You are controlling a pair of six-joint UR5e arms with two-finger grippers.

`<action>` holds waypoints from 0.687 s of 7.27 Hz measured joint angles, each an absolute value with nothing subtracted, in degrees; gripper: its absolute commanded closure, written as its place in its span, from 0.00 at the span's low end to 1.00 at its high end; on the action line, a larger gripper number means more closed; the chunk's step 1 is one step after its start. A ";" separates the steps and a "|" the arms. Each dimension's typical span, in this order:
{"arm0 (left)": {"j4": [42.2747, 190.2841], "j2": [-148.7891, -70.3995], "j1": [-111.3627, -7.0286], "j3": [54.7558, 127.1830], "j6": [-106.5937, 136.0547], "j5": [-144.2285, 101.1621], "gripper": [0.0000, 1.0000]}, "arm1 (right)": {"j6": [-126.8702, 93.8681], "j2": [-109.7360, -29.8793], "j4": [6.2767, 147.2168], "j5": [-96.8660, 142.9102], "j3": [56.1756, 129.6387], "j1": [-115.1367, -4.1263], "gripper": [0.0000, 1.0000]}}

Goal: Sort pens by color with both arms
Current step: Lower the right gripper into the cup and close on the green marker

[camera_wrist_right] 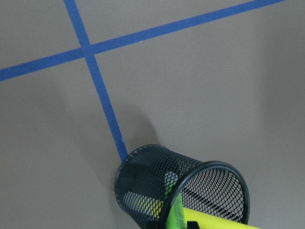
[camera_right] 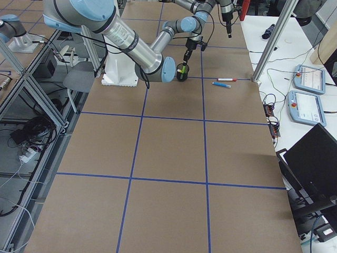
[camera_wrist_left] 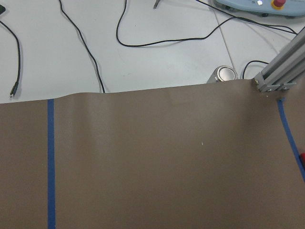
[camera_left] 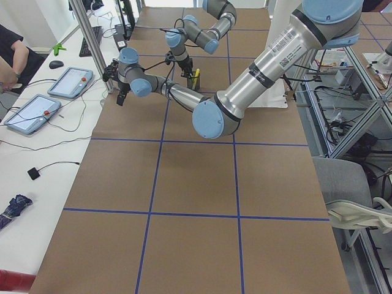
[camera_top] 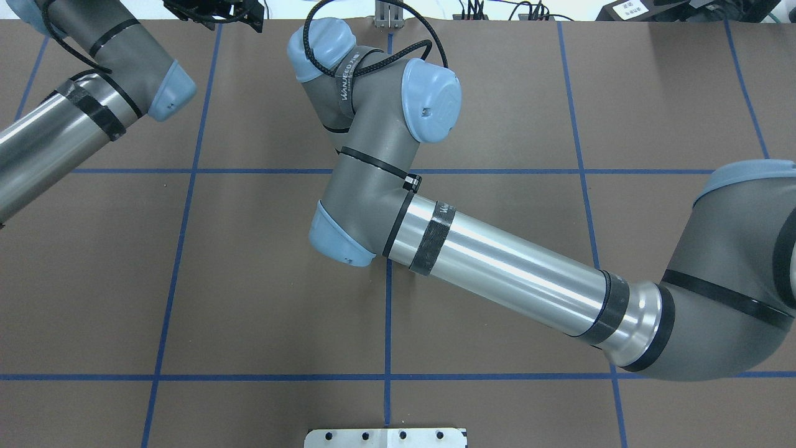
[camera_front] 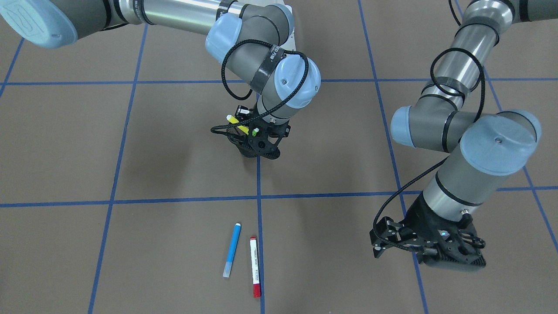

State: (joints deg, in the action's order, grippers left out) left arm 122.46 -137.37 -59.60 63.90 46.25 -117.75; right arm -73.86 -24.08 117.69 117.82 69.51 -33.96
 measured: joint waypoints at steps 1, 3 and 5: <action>122.44 -137.37 -59.59 63.90 46.27 -117.73 0.00 | -73.85 -24.13 117.69 117.79 69.52 -33.94 0.63; 122.49 -137.37 -59.59 63.90 46.24 -117.73 0.00 | -73.89 -24.17 117.69 117.75 69.51 -33.75 0.58; 122.50 -137.37 -59.59 63.90 46.23 -117.73 0.00 | -73.91 -24.12 117.69 117.52 69.45 -33.47 0.78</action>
State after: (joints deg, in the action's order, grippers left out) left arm 122.50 -137.37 -59.59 63.90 46.23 -117.73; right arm -73.91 -24.12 117.69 117.52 69.45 -33.47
